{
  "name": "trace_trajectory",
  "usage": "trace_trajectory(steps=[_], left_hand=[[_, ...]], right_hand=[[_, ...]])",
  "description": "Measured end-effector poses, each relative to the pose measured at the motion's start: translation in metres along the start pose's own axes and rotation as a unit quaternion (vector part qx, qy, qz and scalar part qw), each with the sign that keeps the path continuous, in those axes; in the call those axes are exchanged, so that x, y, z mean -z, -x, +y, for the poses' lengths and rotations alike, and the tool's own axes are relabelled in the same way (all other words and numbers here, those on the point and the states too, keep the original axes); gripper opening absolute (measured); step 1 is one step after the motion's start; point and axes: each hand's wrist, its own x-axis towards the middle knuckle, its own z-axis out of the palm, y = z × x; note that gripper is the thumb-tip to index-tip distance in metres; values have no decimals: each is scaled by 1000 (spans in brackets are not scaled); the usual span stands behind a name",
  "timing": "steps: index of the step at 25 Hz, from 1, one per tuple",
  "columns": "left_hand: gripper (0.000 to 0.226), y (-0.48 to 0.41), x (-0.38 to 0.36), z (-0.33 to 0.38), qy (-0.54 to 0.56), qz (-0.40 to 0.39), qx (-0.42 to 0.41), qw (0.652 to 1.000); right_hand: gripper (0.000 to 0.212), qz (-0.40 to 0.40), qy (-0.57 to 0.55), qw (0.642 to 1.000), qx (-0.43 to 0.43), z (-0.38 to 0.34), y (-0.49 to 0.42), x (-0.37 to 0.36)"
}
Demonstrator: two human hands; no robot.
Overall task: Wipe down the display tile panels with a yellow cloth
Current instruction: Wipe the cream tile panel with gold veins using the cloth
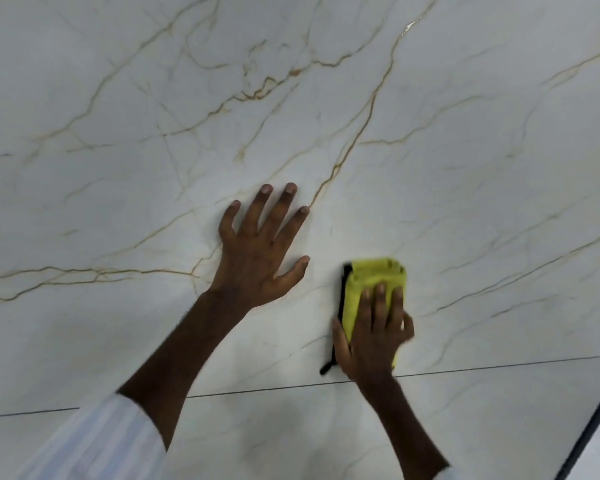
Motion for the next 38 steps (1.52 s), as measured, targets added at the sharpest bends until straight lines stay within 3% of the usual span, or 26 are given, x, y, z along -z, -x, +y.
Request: trace_trajectory(steps=[3,5,8,11,14,17,22,25,29,32,38], left_hand=[[77,1,-8,2,-18,-2,-2,1000],[77,2,-6,4,-18,-1,4,1000],[74,-1,-2,4,7,-1,18,1000],[73,0,-2,6,11,0,7,1000],[68,-4,1,4,9,8,2,1000],[59,-43,14,-9,16,30,-15,999],[64,-192,40,-56,-20,102,-39,994],[67,-231,36,-75,-42,94,-23,994],[62,-227,23,-74,-59,110,-30,992],[61,-232,28,-73,-40,112,-26,993],[62,-293,49,-77,-35,127,6,991]], right_hand=[[63,-68,-25,997,-15,14,76,0],[63,-96,-19,995,2,14,81,3],[73,-26,-25,999,34,9,1,6],[74,66,-25,997,40,-5,-164,27],[74,96,-8,995,24,-11,-285,51],[70,110,-2,994,25,-8,-287,50],[69,96,17,994,49,-2,-230,38],[72,101,14,993,58,-9,-286,45],[75,117,12,988,102,-25,-432,65],[77,109,2,991,82,-36,-511,78],[75,147,-20,985,87,-16,-444,63]])
